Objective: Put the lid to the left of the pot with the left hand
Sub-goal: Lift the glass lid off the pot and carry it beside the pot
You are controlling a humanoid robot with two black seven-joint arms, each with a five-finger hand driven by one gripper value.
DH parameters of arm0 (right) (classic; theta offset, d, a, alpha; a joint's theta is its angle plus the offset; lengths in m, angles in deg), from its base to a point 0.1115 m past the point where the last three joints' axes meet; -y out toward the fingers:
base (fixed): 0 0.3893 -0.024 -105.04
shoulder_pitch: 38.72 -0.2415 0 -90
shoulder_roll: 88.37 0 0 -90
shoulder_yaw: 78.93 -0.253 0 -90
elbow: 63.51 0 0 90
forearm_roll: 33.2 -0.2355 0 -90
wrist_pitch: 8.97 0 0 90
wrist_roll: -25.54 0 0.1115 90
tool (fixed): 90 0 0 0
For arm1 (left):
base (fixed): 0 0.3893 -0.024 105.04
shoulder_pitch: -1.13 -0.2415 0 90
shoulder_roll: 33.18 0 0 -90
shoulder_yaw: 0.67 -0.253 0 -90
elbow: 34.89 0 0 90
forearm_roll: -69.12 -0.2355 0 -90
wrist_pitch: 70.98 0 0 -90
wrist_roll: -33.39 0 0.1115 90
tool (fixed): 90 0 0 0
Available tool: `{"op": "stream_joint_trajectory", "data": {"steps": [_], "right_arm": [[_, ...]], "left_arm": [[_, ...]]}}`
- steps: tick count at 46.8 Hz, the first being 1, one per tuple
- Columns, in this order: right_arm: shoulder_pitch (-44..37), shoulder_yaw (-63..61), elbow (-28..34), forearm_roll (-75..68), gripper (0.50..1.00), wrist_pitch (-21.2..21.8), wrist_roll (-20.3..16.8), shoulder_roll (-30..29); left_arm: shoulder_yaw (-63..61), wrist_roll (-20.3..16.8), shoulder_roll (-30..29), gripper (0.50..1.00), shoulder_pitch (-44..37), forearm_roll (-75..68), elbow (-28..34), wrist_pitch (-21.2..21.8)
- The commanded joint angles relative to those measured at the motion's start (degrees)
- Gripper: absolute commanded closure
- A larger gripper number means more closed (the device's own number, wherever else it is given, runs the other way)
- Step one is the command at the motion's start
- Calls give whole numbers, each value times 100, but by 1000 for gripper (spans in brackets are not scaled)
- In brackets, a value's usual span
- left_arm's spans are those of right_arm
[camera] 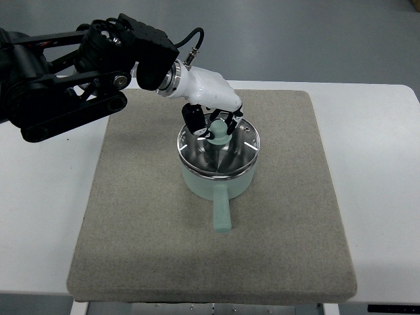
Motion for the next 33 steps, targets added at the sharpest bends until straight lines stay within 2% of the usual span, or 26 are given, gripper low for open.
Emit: {"op": "stream_joint_trajectory", "data": {"steps": [1, 20, 33], "right_arm": [[0, 0, 0, 0, 579, 0, 0, 0], [0, 0, 0, 0, 579, 0, 0, 0], [0, 0, 0, 0, 579, 0, 0, 0]], "left_arm": [[60, 0, 33, 1000, 19, 3, -1, 1], [104, -9, -81, 1000, 326, 3, -1, 1], [350, 0, -819, 1000, 203, -6, 8, 1]]}}
